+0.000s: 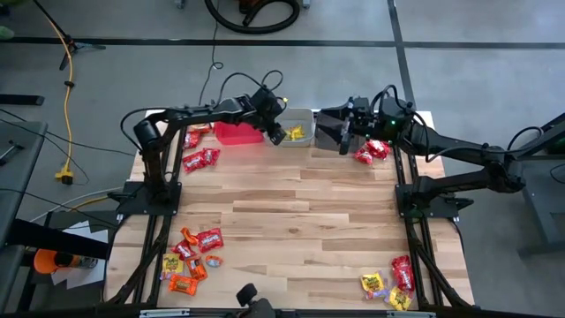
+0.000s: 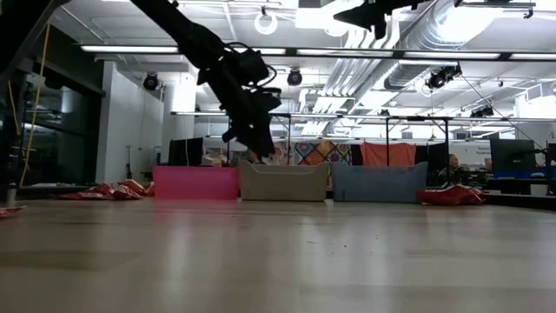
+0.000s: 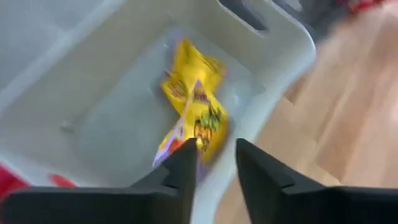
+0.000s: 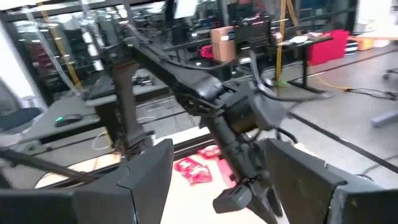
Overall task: Sort candy
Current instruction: Put the yellow candy into the gray bin
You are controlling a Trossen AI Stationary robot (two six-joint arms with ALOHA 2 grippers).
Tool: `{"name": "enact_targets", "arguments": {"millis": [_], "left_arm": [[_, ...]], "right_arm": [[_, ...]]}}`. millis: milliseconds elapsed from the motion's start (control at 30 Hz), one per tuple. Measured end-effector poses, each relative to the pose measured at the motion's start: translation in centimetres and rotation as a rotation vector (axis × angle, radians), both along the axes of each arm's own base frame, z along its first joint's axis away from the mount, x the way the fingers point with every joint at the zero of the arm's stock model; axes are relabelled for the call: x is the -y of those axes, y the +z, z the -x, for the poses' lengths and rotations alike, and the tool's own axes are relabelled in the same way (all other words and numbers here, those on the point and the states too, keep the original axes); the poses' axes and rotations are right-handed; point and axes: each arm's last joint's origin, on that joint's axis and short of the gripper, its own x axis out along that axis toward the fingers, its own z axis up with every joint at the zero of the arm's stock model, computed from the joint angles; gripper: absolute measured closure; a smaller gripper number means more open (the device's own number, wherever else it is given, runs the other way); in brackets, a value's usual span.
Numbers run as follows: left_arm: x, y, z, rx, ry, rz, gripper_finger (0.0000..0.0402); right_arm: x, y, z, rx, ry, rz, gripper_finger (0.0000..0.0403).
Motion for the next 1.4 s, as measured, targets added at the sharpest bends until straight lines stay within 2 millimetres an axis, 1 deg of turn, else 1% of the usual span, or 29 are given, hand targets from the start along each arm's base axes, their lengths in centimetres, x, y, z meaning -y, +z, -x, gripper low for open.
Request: {"name": "enact_targets", "arguments": {"millis": [67, 133, 233, 333, 400, 467, 567, 633, 700, 833, 933, 1033, 1167, 1233, 1300, 1400], "left_arm": [[-0.1, 0.7, 0.2, -0.007, 0.031, -0.009, 0.0255], [-0.2, 2.0, 0.4, 0.0, 0.019, -0.014, 0.0227], [0.0, 5.0, 1.4, 0.058, -0.018, 0.008, 0.02], [0.7, 8.0, 3.2, 0.153, -0.074, 0.039, 0.019], [1.8, 10.1, 4.5, 0.227, -0.115, 0.035, 0.0189], [3.3, 11.9, 5.8, 0.307, -0.166, 0.003, 0.0188], [6.3, 13.4, 7.9, 0.445, -0.266, -0.048, 0.0188], [8.2, 13.5, 9.2, 0.541, -0.333, -0.069, 0.0188], [9.9, 12.9, 10.5, 0.63, -0.334, -0.067, 0.0188], [12.3, 10.5, 12.3, 0.802, -0.257, -0.019, 0.0188], [13.6, 8.8, 13.2, 0.887, -0.172, -0.004, 0.0188], [14.2, 7.6, 13.7, 0.9, -0.1, -0.003, 0.0188], [14.3, 7.6, 13.8, 0.903, -0.089, -0.006, 0.0188], [14.3, 7.7, 13.8, 0.909, -0.09, -0.009, 0.0188], [14.3, 7.7, 13.8, 0.912, -0.099, -0.027, 0.0188], [14.3, 7.7, 13.8, 0.906, -0.124, -0.043, 0.0188]], "right_arm": [[0.0, 0.0, 0.0, 0.0, -0.009, 0.0, 0.0153], [0.0, 0.0, 0.0, 0.0, -0.009, 0.0, 0.0153], [0.0, 0.0, 0.0, 0.0, -0.009, 0.0, 0.0153], [0.0, 0.0, 0.0, 0.0, -0.009, 0.0, 0.0153], [0.0, 0.0, 0.0, 0.004, -0.014, -0.003, 0.0153], [0.0, 0.1, 0.0, 0.015, -0.016, -0.025, 0.0153], [0.0, 0.1, 0.0, 0.02, -0.017, -0.044, 0.0153], [0.0, 0.0, 0.0, 0.015, -0.017, -0.042, 0.0153], [0.0, -0.1, 0.0, 0.005, -0.017, -0.047, 0.0153], [0.0, -0.4, 0.0, -0.024, 0.006, -0.063, 0.0153], [-0.2, -0.7, 0.0, -0.042, 0.041, -0.109, 0.0153], [-0.3, -1.0, 0.0, -0.061, 0.082, -0.167, 0.0153], [-0.5, -1.2, 0.0, -0.073, 0.146, -0.247, 0.0153], [-0.8, -1.4, 0.0, -0.078, 0.195, -0.346, 0.0153], [-1.5, -1.7, -0.1, -0.104, 0.262, -0.484, 0.0153], [-3.8, -2.5, -0.3, -0.218, 0.391, -0.696, 0.0153]]}}
